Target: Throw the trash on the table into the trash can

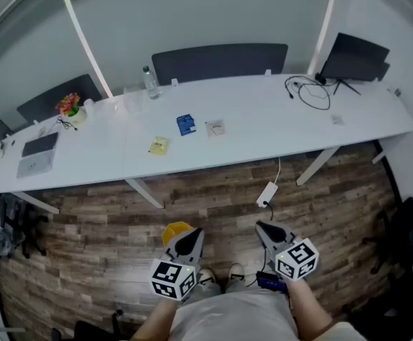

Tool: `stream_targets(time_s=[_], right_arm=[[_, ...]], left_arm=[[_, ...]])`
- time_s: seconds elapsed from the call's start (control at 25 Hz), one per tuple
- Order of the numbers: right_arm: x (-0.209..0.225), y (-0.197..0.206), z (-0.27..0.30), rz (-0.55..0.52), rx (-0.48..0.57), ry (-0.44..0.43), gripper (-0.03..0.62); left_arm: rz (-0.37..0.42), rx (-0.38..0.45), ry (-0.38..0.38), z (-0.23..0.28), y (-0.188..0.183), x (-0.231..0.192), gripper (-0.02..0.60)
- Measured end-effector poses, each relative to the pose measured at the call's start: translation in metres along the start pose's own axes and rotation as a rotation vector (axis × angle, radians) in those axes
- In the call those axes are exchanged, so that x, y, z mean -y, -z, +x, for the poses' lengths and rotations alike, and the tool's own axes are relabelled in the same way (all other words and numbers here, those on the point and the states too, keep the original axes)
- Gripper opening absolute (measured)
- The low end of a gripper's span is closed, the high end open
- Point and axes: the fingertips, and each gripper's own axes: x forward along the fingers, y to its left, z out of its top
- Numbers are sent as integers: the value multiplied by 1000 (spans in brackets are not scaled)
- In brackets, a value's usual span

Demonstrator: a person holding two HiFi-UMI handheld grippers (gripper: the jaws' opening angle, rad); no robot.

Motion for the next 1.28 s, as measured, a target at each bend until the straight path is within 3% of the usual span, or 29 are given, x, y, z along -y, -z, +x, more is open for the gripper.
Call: stream_targets(time_s=[0.4, 0.64, 1.28], right_arm=[[-4, 3, 0, 7, 2, -1, 31], [-13, -12, 5, -27, 61, 14, 32], [-11, -22, 18, -17, 64, 153, 32]], left_arm=[[3, -8, 1, -1, 0, 2, 0], [4, -18, 11, -4, 4, -6, 0], [16, -10, 82, -26, -3, -41, 0]])
